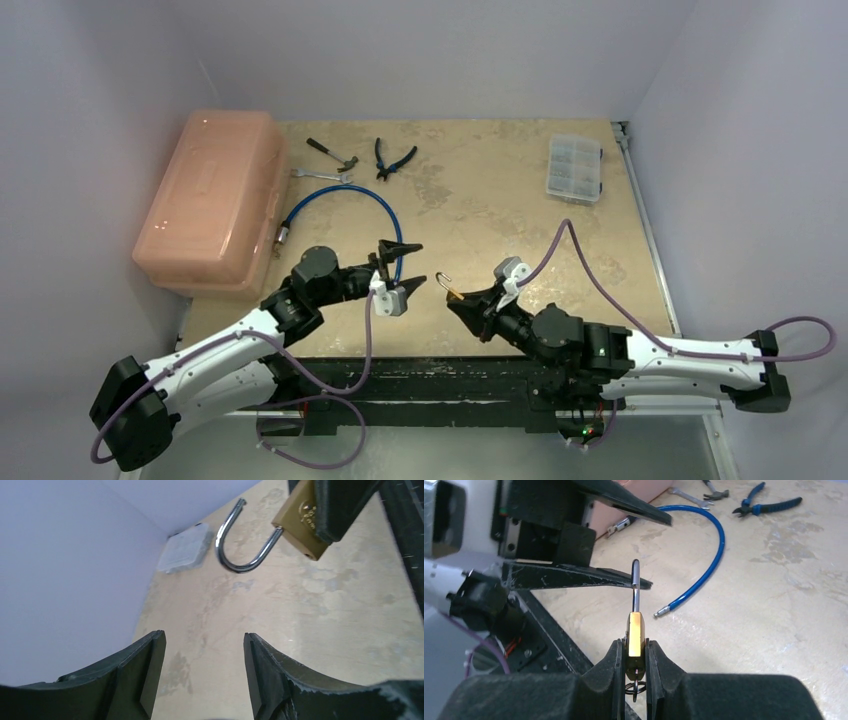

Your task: Unlock with the key

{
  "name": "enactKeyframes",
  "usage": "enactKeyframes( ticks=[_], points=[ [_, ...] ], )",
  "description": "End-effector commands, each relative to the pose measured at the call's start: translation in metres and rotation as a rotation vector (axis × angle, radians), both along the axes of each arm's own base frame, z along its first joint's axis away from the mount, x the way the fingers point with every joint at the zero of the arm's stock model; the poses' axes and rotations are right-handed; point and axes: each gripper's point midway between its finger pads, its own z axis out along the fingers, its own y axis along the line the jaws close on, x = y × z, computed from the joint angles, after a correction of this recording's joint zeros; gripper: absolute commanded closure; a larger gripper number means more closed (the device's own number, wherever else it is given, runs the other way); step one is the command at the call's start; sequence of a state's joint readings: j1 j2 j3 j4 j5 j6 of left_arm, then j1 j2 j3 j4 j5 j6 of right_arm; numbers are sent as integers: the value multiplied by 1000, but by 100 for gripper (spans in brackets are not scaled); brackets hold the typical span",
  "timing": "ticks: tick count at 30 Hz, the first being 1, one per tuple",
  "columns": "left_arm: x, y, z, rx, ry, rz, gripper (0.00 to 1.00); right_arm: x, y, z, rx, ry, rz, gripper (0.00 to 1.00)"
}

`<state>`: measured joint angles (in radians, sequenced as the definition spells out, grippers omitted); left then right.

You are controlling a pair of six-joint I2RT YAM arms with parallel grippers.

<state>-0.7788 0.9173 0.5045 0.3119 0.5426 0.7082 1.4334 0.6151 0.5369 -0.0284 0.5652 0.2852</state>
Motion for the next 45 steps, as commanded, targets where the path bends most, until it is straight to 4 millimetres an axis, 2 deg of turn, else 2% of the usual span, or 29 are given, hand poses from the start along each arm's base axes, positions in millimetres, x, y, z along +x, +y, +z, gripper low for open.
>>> enactKeyframes(
  ticks=[1,4,7,12,16,20,26,27,28,29,30,34,39,45],
  points=[
    [32,25,40,-123,-178,222,38,18,-4,19,219,116,-176,100],
    [45,39,49,-153,-223,329,38,24,-1,8,231,178,-223,100],
    [54,54,57,-179,-261,422,38,38,-1,0,258,251,-266,100],
    [69,80,70,-256,-275,592,40,66,2,-9,346,368,-190,100],
    [78,91,73,-300,-250,683,40,84,6,-17,359,417,-133,100],
    [85,92,73,-331,-179,718,38,98,16,-27,386,493,-47,100],
    [78,90,72,-420,-144,682,34,128,19,-42,402,553,-45,100],
    [78,90,73,-443,-128,683,32,133,19,-44,406,560,-45,100],
    [78,90,75,-459,-115,682,26,138,19,-48,408,571,-45,100],
    [78,90,76,-471,-103,682,14,143,19,-52,409,584,-43,100],
    [79,90,76,-483,-88,691,10,148,19,-56,407,594,-48,100],
    [91,100,79,-528,-4,788,2,167,21,-92,373,672,-77,100],
    [113,107,75,-487,97,946,1,186,26,-113,417,737,-45,100],
    [113,111,72,-488,81,959,1,204,32,-135,418,774,-41,100]
  ],
)
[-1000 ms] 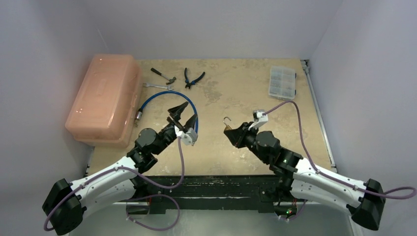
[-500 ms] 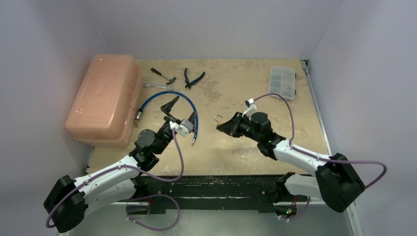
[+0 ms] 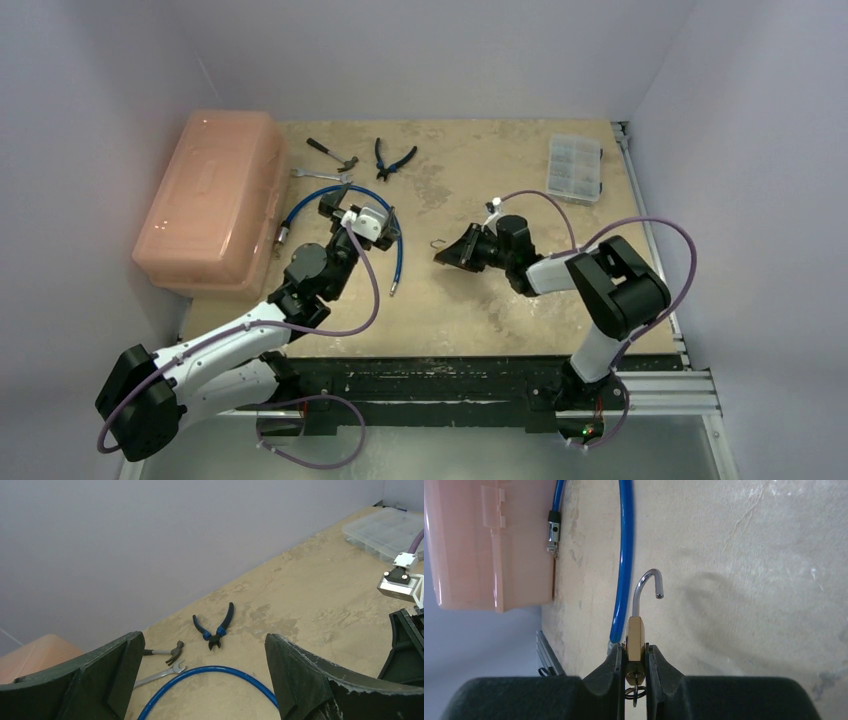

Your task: Unlock with the key

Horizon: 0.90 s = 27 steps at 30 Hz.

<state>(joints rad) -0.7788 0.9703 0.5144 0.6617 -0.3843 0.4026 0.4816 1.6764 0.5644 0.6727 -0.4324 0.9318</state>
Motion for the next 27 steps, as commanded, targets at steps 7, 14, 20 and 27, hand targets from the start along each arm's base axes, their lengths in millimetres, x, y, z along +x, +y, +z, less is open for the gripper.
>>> enactKeyframes(
  ticks=[7,14,20,27],
  points=[
    [4,6,7,-25,11,38,1,42,16,22,116,-79,10,87],
    [5,8,7,-20,10,49,1,48,8,2,93,-20,-22,63],
    [6,7,6,-18,15,49,2,46,4,-9,76,13,-38,52],
    [6,8,5,-20,18,58,1,41,-3,-12,56,29,-58,27]
  ],
)
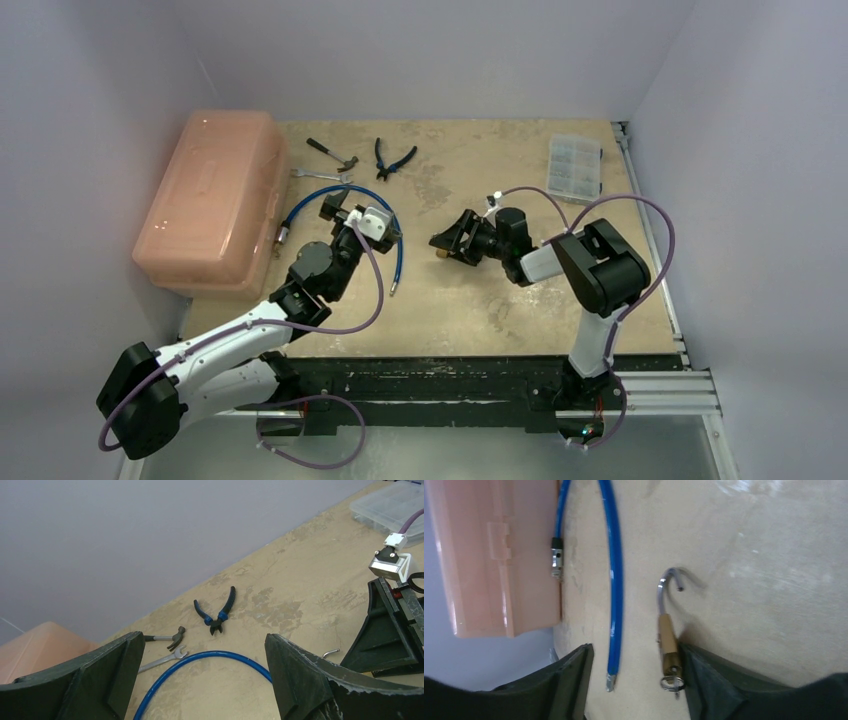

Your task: Unlock with the key

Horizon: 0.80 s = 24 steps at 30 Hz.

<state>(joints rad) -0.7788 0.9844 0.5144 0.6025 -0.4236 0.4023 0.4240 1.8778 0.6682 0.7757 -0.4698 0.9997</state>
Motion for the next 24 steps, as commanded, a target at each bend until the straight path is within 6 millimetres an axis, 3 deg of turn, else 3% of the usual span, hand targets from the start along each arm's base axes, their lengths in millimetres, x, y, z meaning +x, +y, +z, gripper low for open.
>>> enactKeyframes(
  ticks=[1,7,15,24],
  points=[
    [3,3,25,-66,-41,21,1,0,-5,8,-6,-19,-10,18],
    [3,4,25,-67,-41,24,1,-6,-16,5,-71,5,-35,2],
    [3,3,24,-69,-36,23,1,-14,-39,4,-231,-8,-56,1],
    [4,3,23,-70,-32,24,1,-17,-81,12,-475,-32,-128,1]
  ],
)
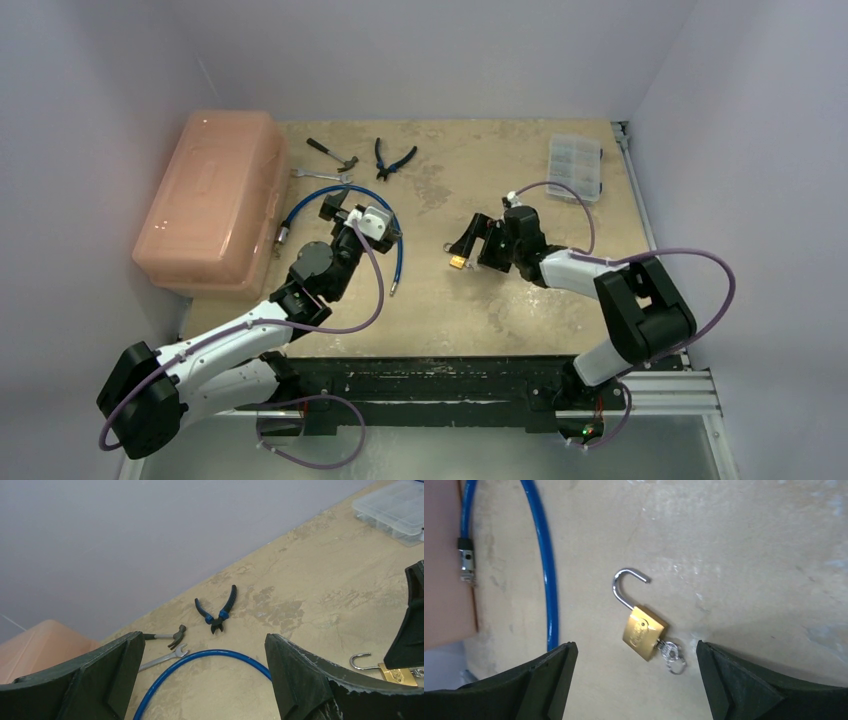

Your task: Unlock with the key

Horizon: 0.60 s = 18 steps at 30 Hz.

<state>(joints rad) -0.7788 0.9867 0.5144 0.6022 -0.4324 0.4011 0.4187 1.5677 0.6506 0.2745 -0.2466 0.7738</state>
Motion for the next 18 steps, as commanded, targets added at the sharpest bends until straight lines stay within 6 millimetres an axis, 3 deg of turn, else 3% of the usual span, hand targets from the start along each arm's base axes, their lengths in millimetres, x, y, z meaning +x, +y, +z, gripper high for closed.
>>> enactKeyframes(
  ticks=[1,5,10,18],
  points=[
    [3,2,24,-69,-36,15,1,2,-30,7,-169,-35,-48,1],
    [3,3,25,-71,-36,20,1,3,-47,25,-242,-101,-78,1],
    [4,4,25,-73,-37,29,1,0,-58,67,-272,-218,-81,1],
    [2,9,29,-111,-48,43,1,-6,-80,156,-291,-433,-145,1]
  ],
)
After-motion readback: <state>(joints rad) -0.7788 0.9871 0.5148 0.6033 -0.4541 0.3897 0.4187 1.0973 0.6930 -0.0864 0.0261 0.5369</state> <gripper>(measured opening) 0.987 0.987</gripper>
